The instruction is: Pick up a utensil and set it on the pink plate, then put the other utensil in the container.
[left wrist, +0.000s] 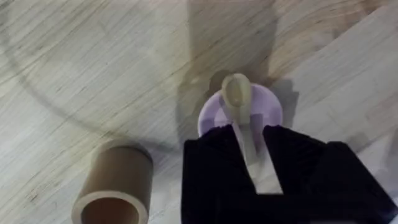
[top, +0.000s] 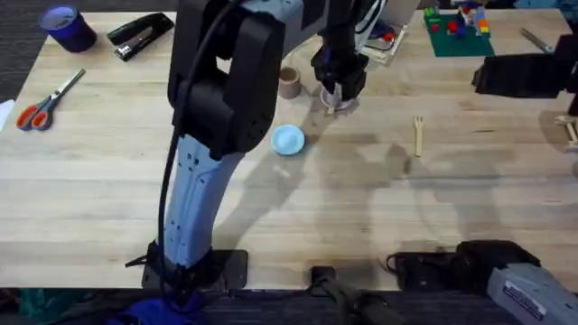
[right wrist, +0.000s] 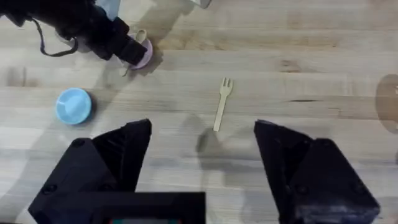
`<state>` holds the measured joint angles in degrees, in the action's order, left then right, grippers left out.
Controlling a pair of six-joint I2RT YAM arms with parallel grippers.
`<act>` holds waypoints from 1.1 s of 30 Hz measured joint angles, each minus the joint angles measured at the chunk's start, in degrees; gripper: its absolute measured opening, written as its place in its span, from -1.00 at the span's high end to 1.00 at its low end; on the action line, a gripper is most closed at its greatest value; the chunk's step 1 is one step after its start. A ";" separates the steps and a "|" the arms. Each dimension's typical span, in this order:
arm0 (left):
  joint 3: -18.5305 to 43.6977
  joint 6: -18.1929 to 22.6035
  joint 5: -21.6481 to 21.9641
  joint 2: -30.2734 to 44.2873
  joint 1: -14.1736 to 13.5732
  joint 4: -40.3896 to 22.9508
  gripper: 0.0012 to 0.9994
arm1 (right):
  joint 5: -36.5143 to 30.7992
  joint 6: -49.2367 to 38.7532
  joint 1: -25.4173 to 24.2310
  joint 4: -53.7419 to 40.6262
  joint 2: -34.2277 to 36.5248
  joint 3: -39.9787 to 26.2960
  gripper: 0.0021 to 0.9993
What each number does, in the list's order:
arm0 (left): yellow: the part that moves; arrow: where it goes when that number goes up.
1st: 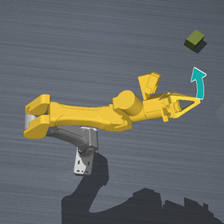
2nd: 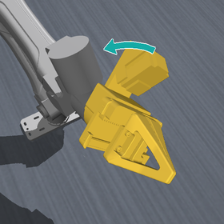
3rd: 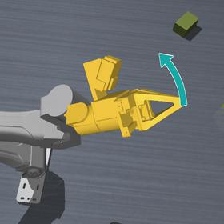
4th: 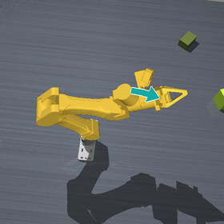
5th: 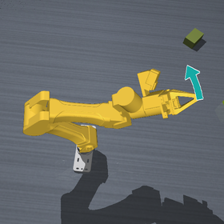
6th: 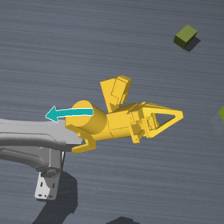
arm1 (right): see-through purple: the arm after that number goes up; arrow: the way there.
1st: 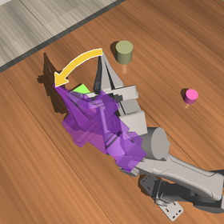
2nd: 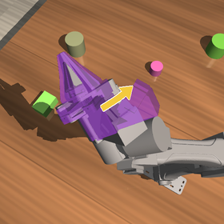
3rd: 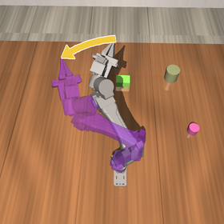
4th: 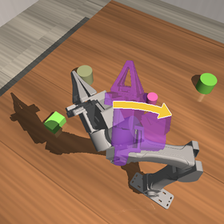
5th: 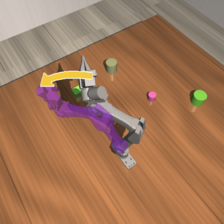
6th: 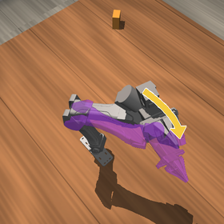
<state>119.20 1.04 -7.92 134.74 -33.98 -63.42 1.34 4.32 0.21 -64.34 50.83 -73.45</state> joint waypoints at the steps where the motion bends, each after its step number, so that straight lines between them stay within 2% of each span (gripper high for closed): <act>1: 0.07 0.00 0.01 -0.01 0.00 -0.05 0.40 | 0.00 0.00 0.00 0.01 0.00 0.00 -0.99; 5: 1.86 0.02 0.01 0.00 0.00 -1.09 0.38 | 0.00 0.00 -0.02 0.01 0.00 0.00 -0.99; 8: 5.10 0.34 0.01 0.00 0.00 -3.40 0.21 | 0.00 0.00 0.00 -0.01 0.00 0.00 -0.99; 13: 10.66 3.53 0.00 0.00 0.00 -8.93 0.20 | 0.00 0.00 0.00 -0.01 0.00 0.00 -0.99; 14: 11.52 4.58 0.04 0.00 0.00 -10.05 -0.03 | 0.00 0.00 -0.01 -0.01 0.00 0.00 -0.99; 16: 13.17 5.91 0.01 0.00 0.00 -12.24 -0.68 | 0.00 0.00 0.00 -0.01 0.00 0.00 -0.99; 17: 13.88 6.19 0.01 0.00 0.01 -13.47 -0.91 | 0.00 0.00 0.00 -0.01 0.00 0.00 -0.99; 18: 14.46 6.70 0.04 0.00 0.11 -14.87 -0.97 | 0.00 0.00 0.00 0.01 0.00 0.00 -0.99; 24: 15.44 9.32 0.04 0.00 1.07 -22.14 -0.99 | 0.00 0.00 0.00 0.01 0.00 0.00 -0.99; 29: 15.42 10.19 0.08 -1.17 2.51 -23.43 -0.99 | 0.00 0.00 0.00 -0.01 0.00 0.00 -0.99; 33: 14.11 10.26 0.23 -5.23 3.26 -24.24 -0.99 | 0.00 0.00 -0.01 -0.06 0.00 0.00 -0.99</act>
<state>133.32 11.30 -7.68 129.51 -30.72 -87.66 1.34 4.32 0.20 -64.40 50.83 -73.45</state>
